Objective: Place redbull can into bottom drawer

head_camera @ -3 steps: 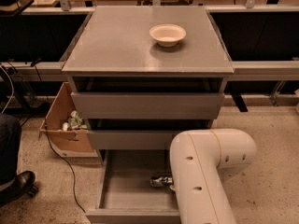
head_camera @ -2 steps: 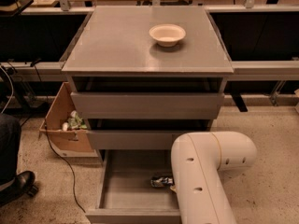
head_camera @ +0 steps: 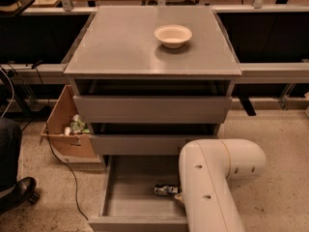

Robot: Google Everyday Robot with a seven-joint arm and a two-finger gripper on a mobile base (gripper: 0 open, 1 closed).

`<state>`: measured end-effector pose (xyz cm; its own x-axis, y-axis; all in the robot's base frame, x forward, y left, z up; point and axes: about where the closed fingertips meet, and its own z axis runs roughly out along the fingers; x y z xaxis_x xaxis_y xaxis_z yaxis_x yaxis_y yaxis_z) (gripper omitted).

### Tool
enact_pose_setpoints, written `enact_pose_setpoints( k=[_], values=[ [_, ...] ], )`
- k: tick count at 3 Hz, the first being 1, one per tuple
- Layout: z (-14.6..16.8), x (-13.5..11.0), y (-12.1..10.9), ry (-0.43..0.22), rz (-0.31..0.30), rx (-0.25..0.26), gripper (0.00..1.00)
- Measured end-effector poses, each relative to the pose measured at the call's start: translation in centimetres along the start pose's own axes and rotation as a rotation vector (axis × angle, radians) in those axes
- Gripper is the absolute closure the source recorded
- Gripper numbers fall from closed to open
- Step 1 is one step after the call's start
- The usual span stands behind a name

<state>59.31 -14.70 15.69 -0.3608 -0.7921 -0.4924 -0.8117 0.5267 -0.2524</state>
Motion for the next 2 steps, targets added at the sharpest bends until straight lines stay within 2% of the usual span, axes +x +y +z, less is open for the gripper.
enact_pose_setpoints(
  k=[1,2],
  values=[
    [0.14,-0.16,0.19,-0.004,-0.004,-0.007,0.15],
    [-0.62,-0.43,0.27,-0.014,-0.013,-0.006,0.0]
  ],
)
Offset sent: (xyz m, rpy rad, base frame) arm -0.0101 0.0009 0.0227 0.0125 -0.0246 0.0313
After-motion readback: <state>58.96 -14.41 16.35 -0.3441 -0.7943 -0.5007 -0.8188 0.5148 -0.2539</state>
